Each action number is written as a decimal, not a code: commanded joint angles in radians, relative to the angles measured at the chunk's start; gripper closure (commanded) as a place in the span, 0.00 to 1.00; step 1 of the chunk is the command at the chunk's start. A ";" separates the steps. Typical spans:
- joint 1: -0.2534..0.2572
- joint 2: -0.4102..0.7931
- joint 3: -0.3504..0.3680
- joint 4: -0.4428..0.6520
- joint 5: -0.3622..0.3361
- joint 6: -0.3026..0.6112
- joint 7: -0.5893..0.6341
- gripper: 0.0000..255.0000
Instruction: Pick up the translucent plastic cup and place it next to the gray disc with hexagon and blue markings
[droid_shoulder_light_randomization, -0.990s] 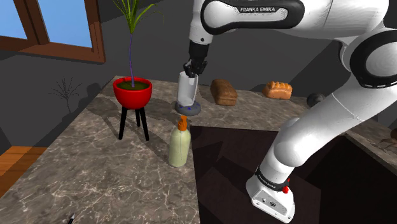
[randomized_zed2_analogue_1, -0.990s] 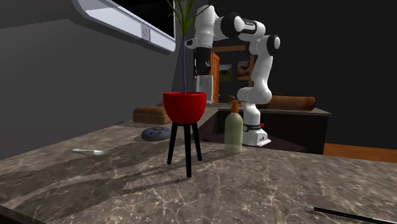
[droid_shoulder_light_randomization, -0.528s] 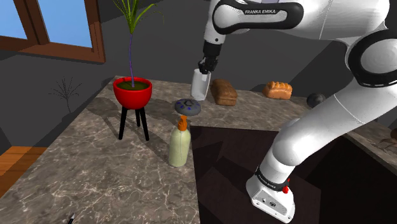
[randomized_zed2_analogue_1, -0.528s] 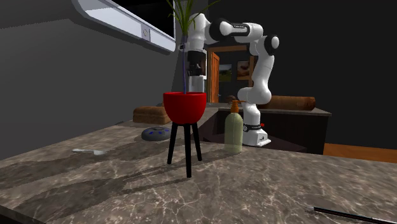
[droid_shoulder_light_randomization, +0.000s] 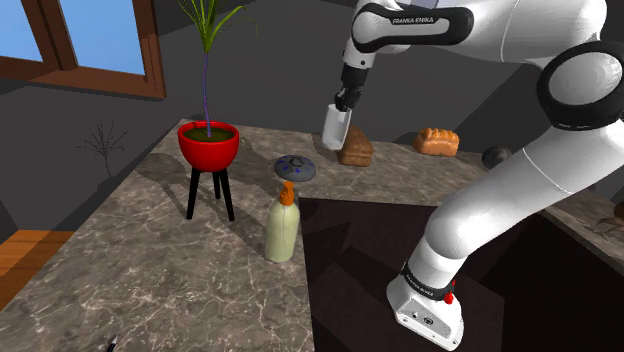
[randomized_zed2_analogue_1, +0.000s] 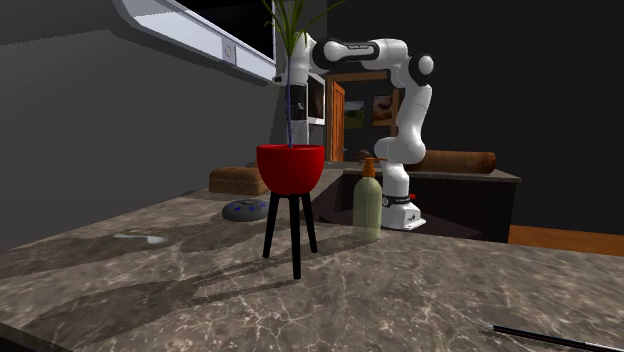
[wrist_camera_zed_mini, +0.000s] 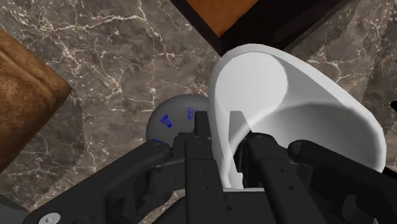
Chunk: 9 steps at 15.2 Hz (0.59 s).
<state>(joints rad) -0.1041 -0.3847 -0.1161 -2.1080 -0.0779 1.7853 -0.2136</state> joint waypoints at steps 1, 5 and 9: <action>-0.018 0.014 -0.037 0.013 -0.009 0.004 -0.053 1.00; -0.050 0.058 -0.108 0.058 -0.019 0.009 -0.152 1.00; -0.071 0.096 -0.157 0.071 -0.020 0.039 -0.220 1.00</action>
<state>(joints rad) -0.1714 -0.2991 -0.2640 -2.0413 -0.0984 1.8164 -0.4205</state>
